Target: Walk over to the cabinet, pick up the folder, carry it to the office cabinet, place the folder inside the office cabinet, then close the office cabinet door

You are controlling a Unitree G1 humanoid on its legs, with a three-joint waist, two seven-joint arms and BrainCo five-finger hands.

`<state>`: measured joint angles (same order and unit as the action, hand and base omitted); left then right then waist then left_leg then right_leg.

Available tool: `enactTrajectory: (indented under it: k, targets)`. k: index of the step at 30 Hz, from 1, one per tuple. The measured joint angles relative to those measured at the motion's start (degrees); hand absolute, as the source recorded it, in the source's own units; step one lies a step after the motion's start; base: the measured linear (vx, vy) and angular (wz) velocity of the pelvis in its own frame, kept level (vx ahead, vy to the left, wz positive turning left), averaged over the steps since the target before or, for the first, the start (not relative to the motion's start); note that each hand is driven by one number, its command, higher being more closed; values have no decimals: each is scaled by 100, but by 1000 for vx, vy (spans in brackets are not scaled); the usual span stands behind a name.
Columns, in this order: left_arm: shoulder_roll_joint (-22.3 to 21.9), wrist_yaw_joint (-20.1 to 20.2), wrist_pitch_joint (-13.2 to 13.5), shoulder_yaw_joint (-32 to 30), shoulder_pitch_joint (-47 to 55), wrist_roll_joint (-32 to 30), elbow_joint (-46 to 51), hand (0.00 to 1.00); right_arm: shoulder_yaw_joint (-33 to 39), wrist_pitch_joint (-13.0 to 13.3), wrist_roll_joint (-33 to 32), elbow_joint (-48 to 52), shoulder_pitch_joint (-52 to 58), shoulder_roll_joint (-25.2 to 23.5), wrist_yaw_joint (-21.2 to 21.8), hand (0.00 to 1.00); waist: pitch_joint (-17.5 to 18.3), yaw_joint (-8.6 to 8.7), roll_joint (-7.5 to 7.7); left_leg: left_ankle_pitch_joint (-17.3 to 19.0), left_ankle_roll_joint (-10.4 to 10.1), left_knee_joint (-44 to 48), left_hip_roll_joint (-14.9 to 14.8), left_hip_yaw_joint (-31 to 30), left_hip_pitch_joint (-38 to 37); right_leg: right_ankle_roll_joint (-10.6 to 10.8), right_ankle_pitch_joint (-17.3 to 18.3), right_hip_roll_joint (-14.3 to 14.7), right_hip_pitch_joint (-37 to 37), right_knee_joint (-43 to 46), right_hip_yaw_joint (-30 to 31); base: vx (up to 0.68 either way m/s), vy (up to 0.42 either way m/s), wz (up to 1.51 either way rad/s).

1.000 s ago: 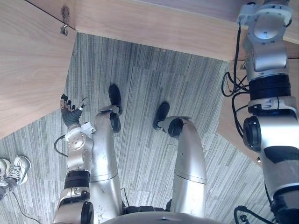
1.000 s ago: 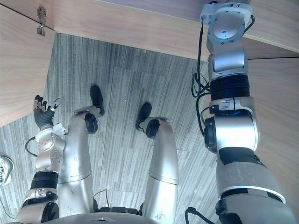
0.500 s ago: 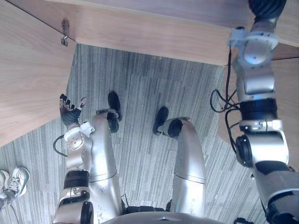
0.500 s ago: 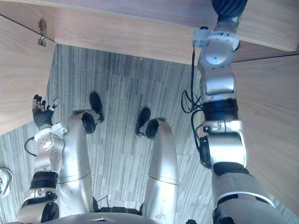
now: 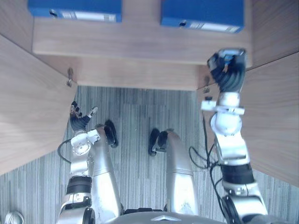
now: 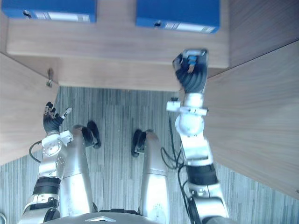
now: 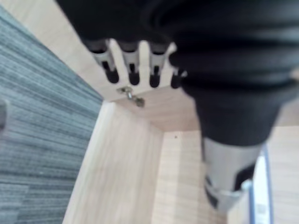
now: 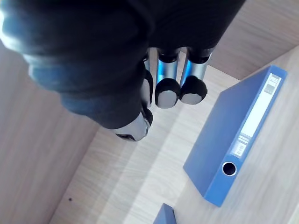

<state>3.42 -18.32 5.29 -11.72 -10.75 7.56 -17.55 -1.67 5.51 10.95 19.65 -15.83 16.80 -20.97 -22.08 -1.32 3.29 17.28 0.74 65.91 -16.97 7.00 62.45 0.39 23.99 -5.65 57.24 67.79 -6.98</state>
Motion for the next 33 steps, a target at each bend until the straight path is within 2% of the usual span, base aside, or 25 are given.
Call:
enactTrajectory:
  k: [2,6,12,16,19,21,24,27,28,33]
  targets:
    - [-49,14,-18,101,194,-124,-84,0,-57,108,71,246,507,-138,124,100,162,2,7,50,-17,-242,-36,116,-466,29,-59,-10,-446,-347,-26,102,49,-21]
    - [-206,39,-55,186,683,-225,-230,0,-199,317,109,543,1624,-568,365,100,440,131,15,135,-24,-829,-50,334,-1593,136,-215,-15,-1579,-1204,-134,175,94,-9]
    - [-299,166,-69,360,1350,-446,-397,0,-277,371,305,294,3004,-1079,748,100,845,192,9,76,14,-1774,41,762,-2983,266,-537,-41,-2899,-2369,-141,171,82,-8]
    - [-362,233,-72,485,1637,-460,-664,0,-212,297,535,-845,3477,-1449,838,100,1192,222,-26,-18,-45,-2454,133,998,-3786,304,-754,-9,-3640,-3142,-131,154,28,-11]
    - [-403,249,-70,569,1729,-586,-800,0,-129,260,649,-1535,3485,-1613,839,100,1322,241,-51,-152,-85,-2870,217,1088,-4121,318,-918,9,-3961,-3593,-116,99,-11,-8]
    - [-415,263,-71,752,1791,-669,-1182,0,6,173,683,-2648,3328,-1681,829,100,1432,244,-76,-444,-127,-3620,403,1299,-4697,352,-1252,28,-4427,-4317,12,93,-12,-23]
    - [-425,330,-73,735,1780,-670,-1585,0,248,141,663,-3838,3034,-1679,800,100,1581,343,-151,-790,-141,-4361,587,1411,-5042,383,-1679,64,-4794,-5164,44,63,-6,-12]
    - [-372,371,-70,708,1752,-670,-1886,0,518,38,505,-4886,2743,-1670,786,100,1635,326,-162,-1230,-147,-5206,832,1555,-5437,400,-2160,99,-5144,-5999,162,52,-19,-16]
    - [-349,372,-71,694,1730,-670,-2026,0,639,22,446,-5247,2617,-1663,781,0,1639,325,-170,-1355,-145,-5458,900,1595,-5564,402,-2292,96,-5248,-6230,183,34,-16,-15]
    - [-243,371,-79,605,1696,-670,-2507,0,983,-99,178,-6164,2411,-1637,746,0,1755,308,-168,-1671,-110,-6092,1101,1660,-5919,410,-2532,80,-5448,-6622,337,-31,10,-11]
